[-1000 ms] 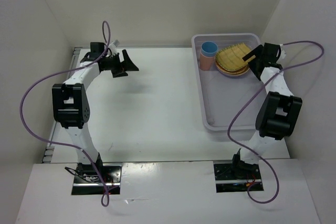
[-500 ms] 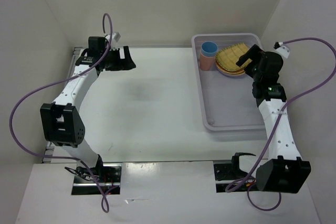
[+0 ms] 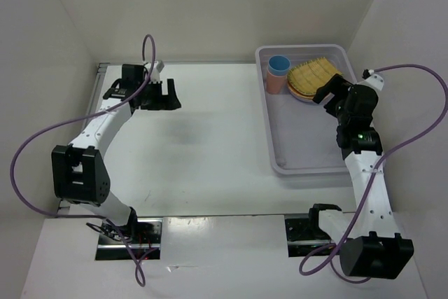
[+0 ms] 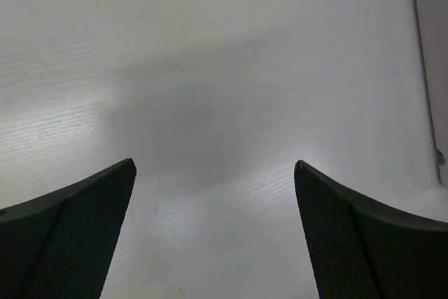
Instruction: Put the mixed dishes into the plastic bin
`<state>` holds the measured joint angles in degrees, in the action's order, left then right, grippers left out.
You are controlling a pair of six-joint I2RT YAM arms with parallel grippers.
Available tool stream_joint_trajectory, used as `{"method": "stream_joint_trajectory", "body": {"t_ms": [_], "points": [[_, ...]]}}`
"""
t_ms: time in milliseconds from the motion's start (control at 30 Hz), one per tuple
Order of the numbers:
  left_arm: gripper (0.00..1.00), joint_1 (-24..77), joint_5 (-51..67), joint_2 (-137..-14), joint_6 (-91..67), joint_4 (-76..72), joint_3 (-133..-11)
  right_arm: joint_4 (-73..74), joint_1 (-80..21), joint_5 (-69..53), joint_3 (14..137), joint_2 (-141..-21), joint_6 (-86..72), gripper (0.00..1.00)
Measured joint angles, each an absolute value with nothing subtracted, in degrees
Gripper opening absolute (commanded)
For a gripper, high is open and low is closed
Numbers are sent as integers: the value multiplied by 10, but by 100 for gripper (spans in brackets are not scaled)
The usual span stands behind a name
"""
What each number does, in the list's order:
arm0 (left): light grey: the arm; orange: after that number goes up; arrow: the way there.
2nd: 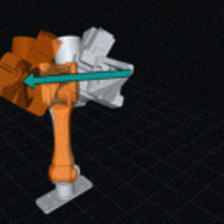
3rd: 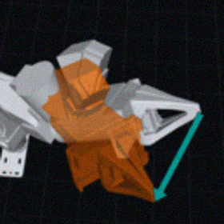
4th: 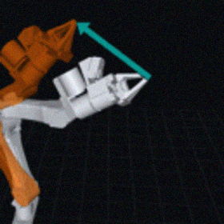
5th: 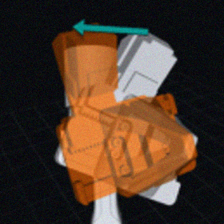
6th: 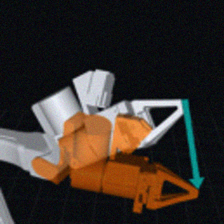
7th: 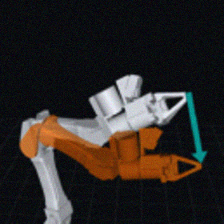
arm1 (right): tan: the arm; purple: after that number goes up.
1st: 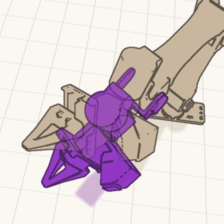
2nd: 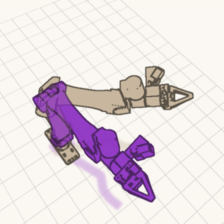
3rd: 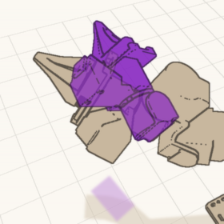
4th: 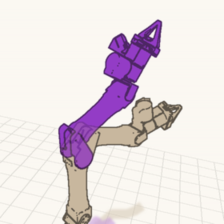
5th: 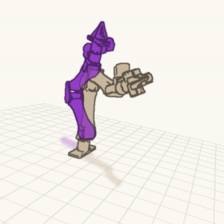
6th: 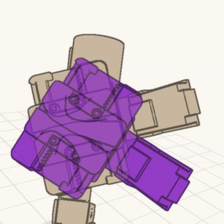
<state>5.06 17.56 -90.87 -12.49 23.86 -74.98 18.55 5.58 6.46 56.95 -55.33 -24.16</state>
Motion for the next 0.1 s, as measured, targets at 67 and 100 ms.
{"method": "stream_joint_trajectory", "body": {"t_ms": [67,100], "points": [[100,51,174,-898,-121,240,-736,188,56,64,566,-554,-241,99],[100,51,173,-894,-120,239,-733,187,56,63,566,-554,-241,99]]}}
